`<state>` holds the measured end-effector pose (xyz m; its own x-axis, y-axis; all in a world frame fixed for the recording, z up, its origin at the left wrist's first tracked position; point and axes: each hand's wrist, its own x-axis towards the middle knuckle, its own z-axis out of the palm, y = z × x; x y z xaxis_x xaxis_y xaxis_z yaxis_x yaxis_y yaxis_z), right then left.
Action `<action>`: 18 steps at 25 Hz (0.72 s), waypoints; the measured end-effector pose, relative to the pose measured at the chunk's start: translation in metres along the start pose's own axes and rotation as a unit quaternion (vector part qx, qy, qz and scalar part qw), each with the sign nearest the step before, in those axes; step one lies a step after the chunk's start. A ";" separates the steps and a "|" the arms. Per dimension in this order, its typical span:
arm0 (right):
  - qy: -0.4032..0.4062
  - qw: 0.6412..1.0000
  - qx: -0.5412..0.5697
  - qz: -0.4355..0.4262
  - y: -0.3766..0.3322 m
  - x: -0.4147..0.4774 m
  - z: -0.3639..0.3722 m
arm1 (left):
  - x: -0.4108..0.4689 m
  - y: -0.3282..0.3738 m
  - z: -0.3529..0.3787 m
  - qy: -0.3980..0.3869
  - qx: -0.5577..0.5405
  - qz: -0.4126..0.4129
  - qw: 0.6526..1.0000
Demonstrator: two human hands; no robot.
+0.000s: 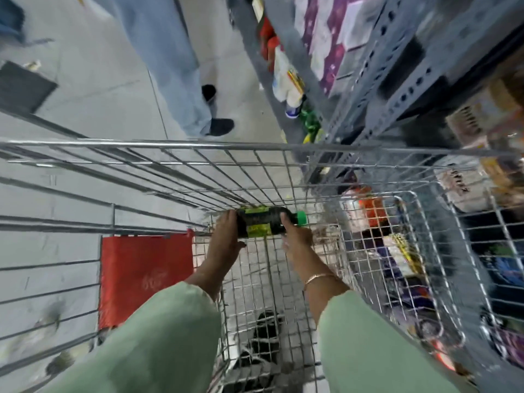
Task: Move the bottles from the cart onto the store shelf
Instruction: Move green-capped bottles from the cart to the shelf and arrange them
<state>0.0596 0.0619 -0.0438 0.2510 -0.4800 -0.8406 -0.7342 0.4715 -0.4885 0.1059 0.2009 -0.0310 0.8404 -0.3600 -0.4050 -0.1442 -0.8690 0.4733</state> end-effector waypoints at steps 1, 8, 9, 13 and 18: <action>0.008 1.000 0.020 0.004 0.000 0.004 0.005 | 0.001 0.000 0.002 0.006 0.009 0.001 1.000; 0.023 0.993 0.111 0.010 0.001 0.010 0.005 | 0.002 0.000 0.009 0.037 0.019 0.023 0.999; 0.025 0.992 0.123 0.002 0.000 0.003 0.000 | -0.002 0.002 0.009 0.027 0.010 0.022 0.999; 0.053 0.991 0.112 -0.040 -0.003 -0.026 -0.028 | -0.027 0.031 0.001 0.002 -0.040 0.017 0.999; 0.022 0.974 0.145 -0.175 -0.057 -0.085 -0.101 | -0.064 0.118 -0.037 -0.033 -0.170 0.029 0.984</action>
<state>0.0165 0.0017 0.0793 0.4209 -0.6774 -0.6033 -0.3987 0.4593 -0.7938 0.0544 0.1341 0.0798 0.7981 -0.4377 -0.4142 0.0008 -0.6866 0.7271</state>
